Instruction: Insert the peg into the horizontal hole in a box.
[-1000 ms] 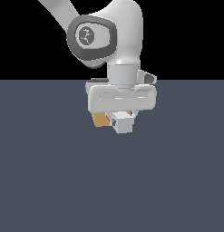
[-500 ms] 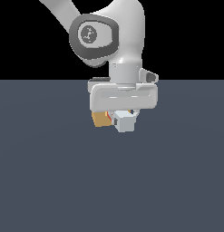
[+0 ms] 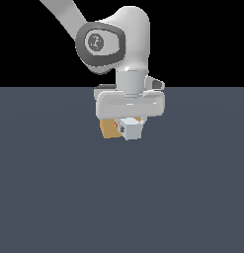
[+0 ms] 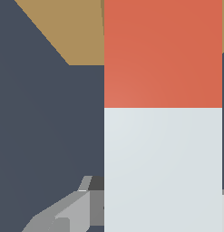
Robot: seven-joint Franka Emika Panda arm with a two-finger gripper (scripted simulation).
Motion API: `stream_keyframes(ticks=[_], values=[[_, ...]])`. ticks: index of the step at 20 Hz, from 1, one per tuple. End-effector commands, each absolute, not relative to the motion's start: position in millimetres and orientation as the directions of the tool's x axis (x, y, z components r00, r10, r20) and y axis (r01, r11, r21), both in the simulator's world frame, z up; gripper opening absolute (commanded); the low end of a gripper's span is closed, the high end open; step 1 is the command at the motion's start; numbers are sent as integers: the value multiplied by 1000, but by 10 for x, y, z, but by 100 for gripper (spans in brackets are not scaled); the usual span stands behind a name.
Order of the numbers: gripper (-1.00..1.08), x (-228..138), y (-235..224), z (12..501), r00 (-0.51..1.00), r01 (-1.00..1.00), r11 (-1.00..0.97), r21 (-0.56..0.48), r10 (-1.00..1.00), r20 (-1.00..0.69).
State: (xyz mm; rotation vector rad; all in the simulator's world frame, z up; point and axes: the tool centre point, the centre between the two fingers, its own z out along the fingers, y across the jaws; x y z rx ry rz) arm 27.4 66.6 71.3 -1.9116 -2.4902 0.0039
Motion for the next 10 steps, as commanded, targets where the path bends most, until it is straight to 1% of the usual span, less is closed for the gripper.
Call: stream_keyframes(ticks=[1, 6, 10], values=[[-100, 232, 865, 736, -261, 965, 261, 1, 965, 0], [-100, 164, 1131, 742, -260, 965, 260, 2, 965, 0], [-100, 147, 1196, 744, -260, 965, 260, 3, 965, 0]])
